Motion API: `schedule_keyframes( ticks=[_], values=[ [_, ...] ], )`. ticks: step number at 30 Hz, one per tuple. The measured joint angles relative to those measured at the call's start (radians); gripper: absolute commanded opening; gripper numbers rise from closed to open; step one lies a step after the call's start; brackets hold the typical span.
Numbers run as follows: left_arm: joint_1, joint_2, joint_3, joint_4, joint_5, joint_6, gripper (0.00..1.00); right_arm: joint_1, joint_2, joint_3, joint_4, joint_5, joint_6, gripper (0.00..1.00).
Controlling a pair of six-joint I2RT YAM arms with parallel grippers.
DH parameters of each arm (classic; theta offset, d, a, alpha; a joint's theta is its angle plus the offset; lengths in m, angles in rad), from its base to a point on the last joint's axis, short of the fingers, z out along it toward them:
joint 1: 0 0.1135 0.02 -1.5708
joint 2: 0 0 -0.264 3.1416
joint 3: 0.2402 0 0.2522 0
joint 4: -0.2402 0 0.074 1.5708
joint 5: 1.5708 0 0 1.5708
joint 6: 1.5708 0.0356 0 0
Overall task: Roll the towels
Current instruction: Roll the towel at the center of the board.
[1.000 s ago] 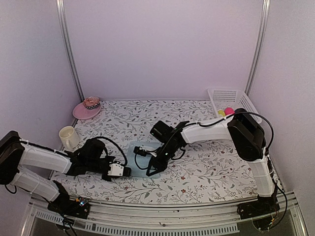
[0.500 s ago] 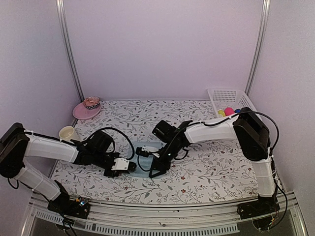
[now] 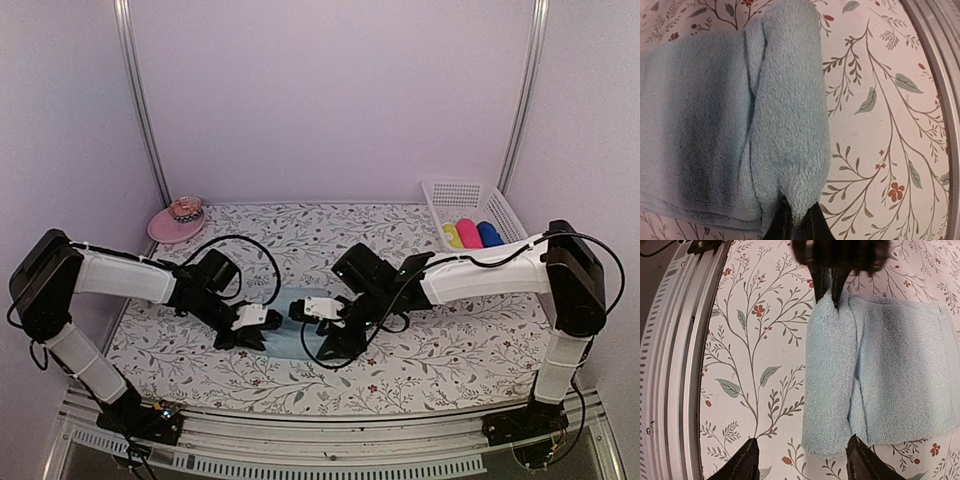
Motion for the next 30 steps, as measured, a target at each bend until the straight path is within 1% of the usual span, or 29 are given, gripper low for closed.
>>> schedule_keyframes(
  ticks=[5,13,21,25,30],
  values=[
    [0.034,0.058,0.065,-0.082,0.056,-0.011,0.0,0.06,-0.005,-0.068,0.088,0.096,-0.061,0.61],
    [0.068,0.137,0.146,-0.181,0.109,-0.013,0.0,0.12,0.042,-0.061,0.197,0.244,-0.144,0.61],
    [0.087,0.185,0.192,-0.235,0.144,-0.013,0.0,0.138,0.079,-0.061,0.243,0.322,-0.184,0.6],
    [0.098,0.205,0.209,-0.259,0.166,-0.013,0.0,0.141,0.092,-0.061,0.255,0.343,-0.193,0.53],
    [0.112,0.229,0.226,-0.28,0.194,-0.007,0.03,0.143,0.119,-0.06,0.26,0.364,-0.194,0.44]
  ],
)
